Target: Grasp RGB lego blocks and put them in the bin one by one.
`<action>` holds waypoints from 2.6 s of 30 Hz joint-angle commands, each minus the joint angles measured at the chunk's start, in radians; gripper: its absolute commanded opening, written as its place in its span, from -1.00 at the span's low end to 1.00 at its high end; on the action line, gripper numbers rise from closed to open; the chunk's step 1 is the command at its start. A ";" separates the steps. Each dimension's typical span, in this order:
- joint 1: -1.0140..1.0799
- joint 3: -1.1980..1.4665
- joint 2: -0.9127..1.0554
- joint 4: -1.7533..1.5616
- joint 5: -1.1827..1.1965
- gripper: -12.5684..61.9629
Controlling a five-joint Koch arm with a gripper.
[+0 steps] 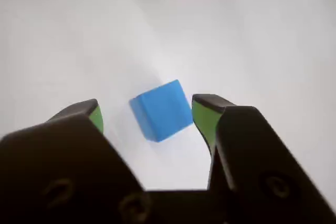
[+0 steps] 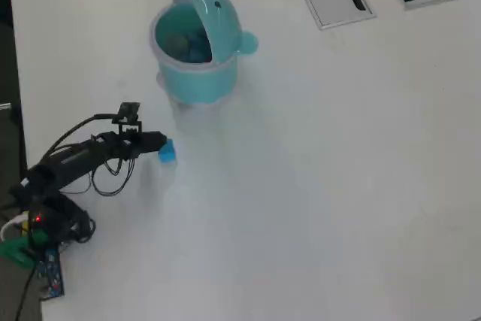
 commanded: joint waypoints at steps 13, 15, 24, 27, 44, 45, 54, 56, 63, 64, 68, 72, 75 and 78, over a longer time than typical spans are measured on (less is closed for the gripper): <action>0.067 -0.144 -0.106 -0.012 -0.127 0.18; 0.086 -0.146 -0.114 -0.012 -0.141 0.18; 0.091 -0.156 -0.193 -0.072 -0.152 0.16; 0.089 -0.173 -0.224 -0.092 -0.152 0.16; 0.094 -0.192 -0.313 -0.091 -0.130 -0.14; 0.092 -0.195 -0.313 -0.089 -0.126 -0.17; 0.058 -0.204 -0.247 -0.069 -0.080 -0.32; 0.041 -0.198 -0.215 -0.071 -0.063 -0.32; -0.028 -0.224 -0.104 -0.064 0.014 -0.33; -0.041 -0.242 -0.077 -0.041 0.014 -0.33; -0.104 -0.313 -0.035 -0.023 0.129 -0.33; -0.158 -0.364 -0.005 -0.025 0.272 -0.33; -0.179 -0.397 0.008 -0.034 0.359 -0.39; -0.201 -0.431 0.015 -0.032 0.379 -0.39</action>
